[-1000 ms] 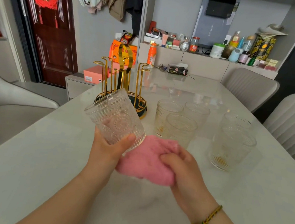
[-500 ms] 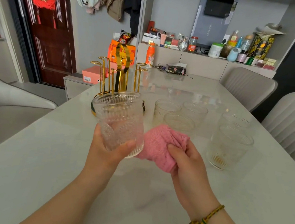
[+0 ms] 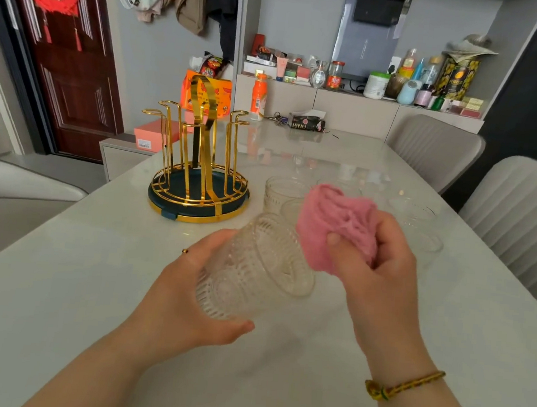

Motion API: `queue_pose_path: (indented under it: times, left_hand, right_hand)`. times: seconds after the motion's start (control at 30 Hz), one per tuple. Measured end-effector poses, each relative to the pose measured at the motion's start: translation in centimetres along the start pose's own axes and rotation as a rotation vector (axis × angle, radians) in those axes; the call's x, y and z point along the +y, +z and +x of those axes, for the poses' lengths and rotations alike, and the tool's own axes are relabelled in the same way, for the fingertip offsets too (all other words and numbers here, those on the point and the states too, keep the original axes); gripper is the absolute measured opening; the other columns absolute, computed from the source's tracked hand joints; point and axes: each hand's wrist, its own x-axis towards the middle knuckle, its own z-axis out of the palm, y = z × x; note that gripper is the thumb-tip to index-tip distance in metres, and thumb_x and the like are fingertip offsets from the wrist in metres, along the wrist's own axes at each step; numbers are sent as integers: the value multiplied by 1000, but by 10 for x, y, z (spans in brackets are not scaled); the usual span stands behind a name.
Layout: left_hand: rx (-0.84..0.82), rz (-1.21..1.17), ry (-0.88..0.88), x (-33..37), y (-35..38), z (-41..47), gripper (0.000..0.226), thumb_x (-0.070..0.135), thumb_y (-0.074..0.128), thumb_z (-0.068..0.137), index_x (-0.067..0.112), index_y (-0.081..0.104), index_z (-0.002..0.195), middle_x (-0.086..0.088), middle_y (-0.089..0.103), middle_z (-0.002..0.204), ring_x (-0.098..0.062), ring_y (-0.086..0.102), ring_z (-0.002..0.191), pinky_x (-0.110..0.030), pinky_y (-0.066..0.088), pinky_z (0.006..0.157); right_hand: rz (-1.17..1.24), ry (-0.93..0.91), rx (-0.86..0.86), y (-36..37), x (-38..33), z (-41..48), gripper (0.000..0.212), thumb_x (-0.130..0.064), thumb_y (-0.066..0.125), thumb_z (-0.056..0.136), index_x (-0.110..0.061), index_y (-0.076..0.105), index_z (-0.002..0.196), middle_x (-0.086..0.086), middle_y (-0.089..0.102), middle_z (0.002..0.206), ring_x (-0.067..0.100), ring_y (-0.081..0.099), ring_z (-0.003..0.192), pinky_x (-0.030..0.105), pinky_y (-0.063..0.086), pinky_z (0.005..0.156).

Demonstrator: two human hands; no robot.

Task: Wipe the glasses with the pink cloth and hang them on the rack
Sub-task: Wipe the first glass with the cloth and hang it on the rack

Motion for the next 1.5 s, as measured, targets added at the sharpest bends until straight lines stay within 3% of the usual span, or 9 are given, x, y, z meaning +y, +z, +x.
queue_pose_path:
  times: [0.33,0.5,0.67,0.87,0.97,1.07,1.13,1.27,1.5]
  left_hand:
    - [-7,-20,8,-10,1,0,79,52,69,34,54,38,106,54,39,107,26,40,102,8,31,75]
    - [-62,0,63,-11,4,-2,84,51,71,35,69,36,109,47,40,114,20,42,106,5,32,80]
    - [-49,47,141,-12,4,-5,89,50,70,39,75,26,112,45,41,117,20,41,109,4,30,85]
    - [-116,-71,77,-10,10,-7,90,51,75,33,74,33,109,43,44,116,18,45,107,3,34,82]
    - [-113,-319,-108,-8,9,0,85,53,74,27,51,49,108,29,58,104,12,54,100,-7,46,75]
    - [-66,-630,-456,0,7,5,40,62,54,67,34,57,96,12,64,96,-14,63,94,-28,52,75]
    - [-180,-844,-608,2,5,4,57,64,31,78,23,70,82,-2,71,84,-18,68,70,-28,54,56]
    - [-223,-953,-660,0,6,2,50,50,43,67,9,70,78,-10,64,62,-17,56,40,-24,46,36]
    - [91,-942,-536,-5,14,6,47,46,45,62,12,61,90,-4,69,74,-19,61,71,-28,52,52]
  right_hand:
    - [-338,65,-493,-1,15,27,20,-39,46,86,-42,65,80,-15,62,109,0,53,100,27,40,100]
    - [-215,-13,-185,-3,6,4,23,-49,57,56,-34,54,73,-15,57,85,-4,53,78,5,40,72]
    - [-221,174,-452,-7,4,6,64,-22,76,68,-44,36,113,-11,44,124,-3,46,112,4,42,86]
    - [-263,93,-349,-2,6,2,42,-10,73,68,-37,52,93,-17,59,91,-9,57,80,3,43,66]
    - [-258,45,-296,2,7,-1,42,-18,76,65,-43,51,87,-23,59,88,-11,55,82,2,42,68]
    - [-243,1,-292,8,4,-5,40,-25,68,60,-47,50,88,-37,57,89,-14,54,88,0,40,69]
    - [-237,-33,-296,10,3,-8,41,-24,67,61,-48,49,90,-40,54,93,-14,53,89,0,39,69]
    - [-220,19,-304,12,6,-10,46,-15,73,71,-46,48,92,-24,60,89,-13,55,85,0,40,66]
    - [-145,80,-306,17,10,-10,39,-28,63,61,-44,50,93,-38,58,87,-10,58,83,2,42,65]
